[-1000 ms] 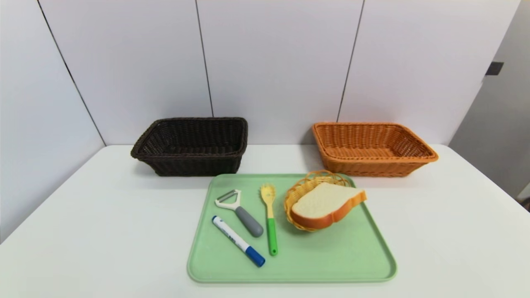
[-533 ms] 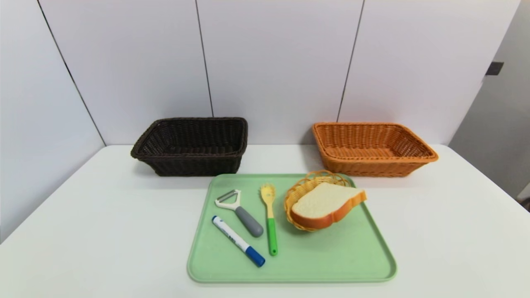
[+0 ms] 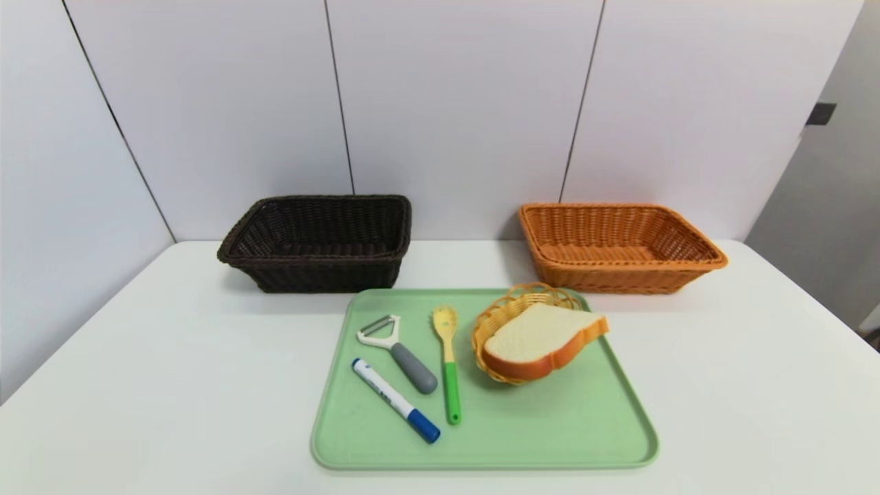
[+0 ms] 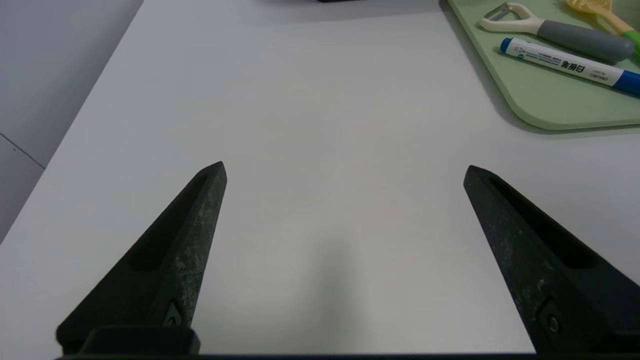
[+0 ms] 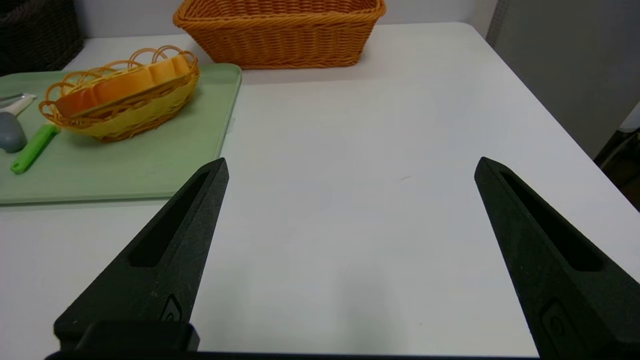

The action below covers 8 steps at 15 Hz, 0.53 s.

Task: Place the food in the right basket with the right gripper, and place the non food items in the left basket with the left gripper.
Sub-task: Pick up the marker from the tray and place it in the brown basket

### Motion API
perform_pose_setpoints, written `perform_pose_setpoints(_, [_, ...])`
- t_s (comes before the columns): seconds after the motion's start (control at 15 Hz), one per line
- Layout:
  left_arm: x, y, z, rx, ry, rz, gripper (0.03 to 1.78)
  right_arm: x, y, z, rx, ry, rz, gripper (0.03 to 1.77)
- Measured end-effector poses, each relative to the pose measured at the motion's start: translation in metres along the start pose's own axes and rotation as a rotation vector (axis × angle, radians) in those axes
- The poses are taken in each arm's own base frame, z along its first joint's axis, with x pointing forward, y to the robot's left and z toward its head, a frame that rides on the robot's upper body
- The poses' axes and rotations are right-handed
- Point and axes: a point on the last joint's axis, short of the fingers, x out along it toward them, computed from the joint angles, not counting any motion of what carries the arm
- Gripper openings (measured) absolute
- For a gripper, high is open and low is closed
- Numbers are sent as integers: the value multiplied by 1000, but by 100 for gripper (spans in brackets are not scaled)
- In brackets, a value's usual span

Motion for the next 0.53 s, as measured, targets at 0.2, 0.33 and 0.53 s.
perform_pose_setpoints(0.2, [10, 2, 36, -50, 77, -3, 169, 6, 0, 25, -7, 82, -28, 170])
perform_pose_setpoints(0.33, [25, 3, 62, -66, 136, -7, 169, 18, 1, 42, -12, 146, -43, 170])
perform_pose_setpoints(0.53, [58, 5, 99, -75, 219, -12, 169, 43, 2, 71, -18, 249, -59, 170])
